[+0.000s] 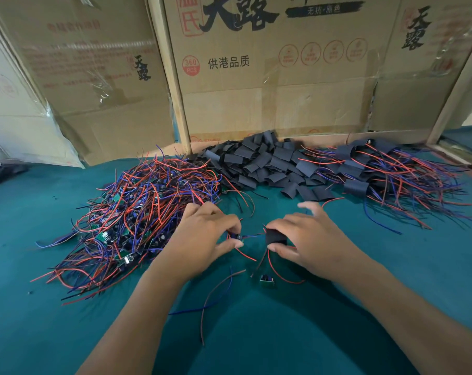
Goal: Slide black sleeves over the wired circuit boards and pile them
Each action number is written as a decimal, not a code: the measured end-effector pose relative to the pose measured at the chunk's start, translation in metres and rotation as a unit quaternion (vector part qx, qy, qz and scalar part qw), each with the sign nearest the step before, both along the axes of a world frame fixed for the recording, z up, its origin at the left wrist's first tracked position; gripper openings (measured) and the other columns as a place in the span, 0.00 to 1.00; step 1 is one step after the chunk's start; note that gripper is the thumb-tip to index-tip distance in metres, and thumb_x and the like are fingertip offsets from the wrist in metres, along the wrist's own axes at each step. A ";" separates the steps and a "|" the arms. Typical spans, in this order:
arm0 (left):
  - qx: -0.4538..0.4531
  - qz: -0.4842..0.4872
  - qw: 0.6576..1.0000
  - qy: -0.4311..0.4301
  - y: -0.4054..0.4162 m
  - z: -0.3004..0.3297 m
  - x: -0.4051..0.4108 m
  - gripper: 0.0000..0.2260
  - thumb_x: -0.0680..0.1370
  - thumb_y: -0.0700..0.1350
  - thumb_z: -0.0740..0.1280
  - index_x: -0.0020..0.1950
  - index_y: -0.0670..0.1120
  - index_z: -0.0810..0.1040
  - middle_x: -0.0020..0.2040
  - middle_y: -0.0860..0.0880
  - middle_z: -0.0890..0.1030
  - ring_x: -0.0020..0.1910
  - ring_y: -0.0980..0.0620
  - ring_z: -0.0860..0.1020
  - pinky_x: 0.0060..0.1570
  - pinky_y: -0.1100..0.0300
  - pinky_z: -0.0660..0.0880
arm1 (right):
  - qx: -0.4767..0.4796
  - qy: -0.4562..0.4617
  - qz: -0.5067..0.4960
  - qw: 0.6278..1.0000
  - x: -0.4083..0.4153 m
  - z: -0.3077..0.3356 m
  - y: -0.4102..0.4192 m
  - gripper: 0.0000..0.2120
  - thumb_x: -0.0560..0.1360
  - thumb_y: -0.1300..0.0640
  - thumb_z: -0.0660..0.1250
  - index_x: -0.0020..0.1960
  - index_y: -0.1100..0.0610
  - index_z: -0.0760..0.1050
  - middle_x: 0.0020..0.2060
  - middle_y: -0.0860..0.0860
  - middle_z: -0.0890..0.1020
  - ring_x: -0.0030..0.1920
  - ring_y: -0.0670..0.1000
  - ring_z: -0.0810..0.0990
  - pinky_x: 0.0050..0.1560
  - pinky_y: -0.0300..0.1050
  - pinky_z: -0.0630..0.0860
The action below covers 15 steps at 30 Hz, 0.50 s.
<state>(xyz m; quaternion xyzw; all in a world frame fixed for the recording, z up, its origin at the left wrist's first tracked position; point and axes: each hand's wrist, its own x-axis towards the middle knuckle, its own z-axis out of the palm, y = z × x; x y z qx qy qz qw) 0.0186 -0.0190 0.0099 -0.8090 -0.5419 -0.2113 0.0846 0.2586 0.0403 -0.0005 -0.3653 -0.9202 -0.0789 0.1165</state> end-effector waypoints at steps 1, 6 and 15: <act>0.017 -0.008 1.000 0.001 -0.001 0.000 0.004 0.10 0.75 0.56 0.73 0.49 0.52 0.78 0.42 0.56 0.79 0.51 0.55 0.70 0.52 0.57 0.58 | 0.019 -0.014 -0.023 0.999 0.002 0.002 0.001 0.19 0.80 0.37 0.51 0.63 0.45 0.71 0.49 0.44 0.80 0.56 0.48 0.77 0.74 0.51 0.48; 0.051 -0.017 0.999 -0.007 -0.002 0.000 0.023 0.12 0.73 0.53 0.75 0.51 0.52 0.77 0.46 0.59 0.81 0.49 0.54 0.70 0.48 0.57 0.59 | 0.026 -0.030 -0.058 0.997 0.006 0.010 -0.002 0.20 0.80 0.37 0.51 0.62 0.47 0.72 0.49 0.45 0.81 0.58 0.47 0.77 0.74 0.60 0.30; -0.008 -0.057 0.991 -0.117 -0.002 -0.005 0.036 0.09 0.75 0.39 0.73 0.52 0.44 0.78 0.46 0.54 0.75 0.43 0.59 0.69 0.43 0.63 0.68 | -0.069 0.094 0.023 0.993 -0.001 0.006 -0.009 0.17 0.81 0.43 0.60 0.64 0.50 0.73 0.51 0.49 0.79 0.51 0.54 0.78 0.49 0.50 0.72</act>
